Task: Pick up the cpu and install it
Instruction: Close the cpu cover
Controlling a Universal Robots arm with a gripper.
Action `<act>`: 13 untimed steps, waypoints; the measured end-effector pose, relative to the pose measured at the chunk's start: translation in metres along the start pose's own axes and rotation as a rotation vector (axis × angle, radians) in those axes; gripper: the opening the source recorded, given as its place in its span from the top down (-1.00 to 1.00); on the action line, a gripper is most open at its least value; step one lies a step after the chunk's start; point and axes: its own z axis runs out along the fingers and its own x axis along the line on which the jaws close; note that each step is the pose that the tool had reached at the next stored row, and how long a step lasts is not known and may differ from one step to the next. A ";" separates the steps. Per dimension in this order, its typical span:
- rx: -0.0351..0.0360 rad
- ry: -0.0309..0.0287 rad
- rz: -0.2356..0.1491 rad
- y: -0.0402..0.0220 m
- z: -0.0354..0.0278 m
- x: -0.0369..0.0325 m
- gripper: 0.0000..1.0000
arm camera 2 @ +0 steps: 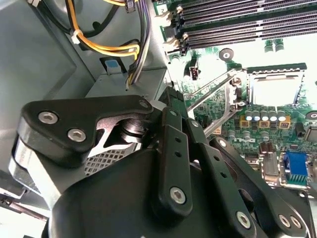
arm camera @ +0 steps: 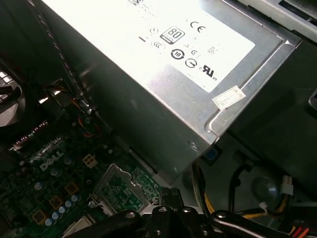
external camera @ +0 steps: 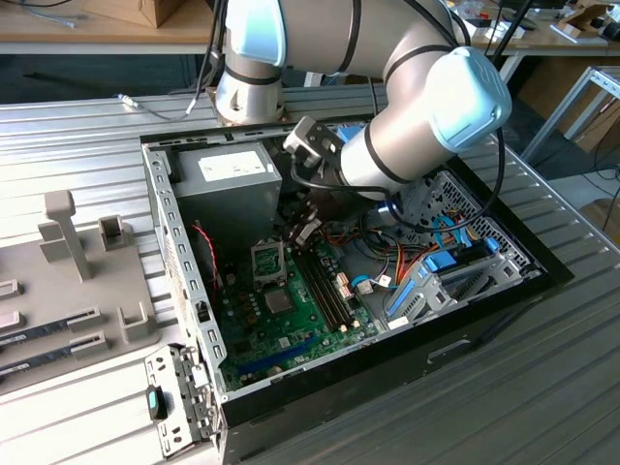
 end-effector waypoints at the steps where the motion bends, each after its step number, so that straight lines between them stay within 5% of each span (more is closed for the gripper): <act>1: -0.0008 -0.0001 -0.001 0.0001 -0.0004 0.0001 0.79; 7: -0.0072 -0.0020 -0.011 -0.0014 -0.0023 0.0020 0.79; 13: -0.0079 0.0026 -0.021 -0.0097 -0.0067 0.0111 0.79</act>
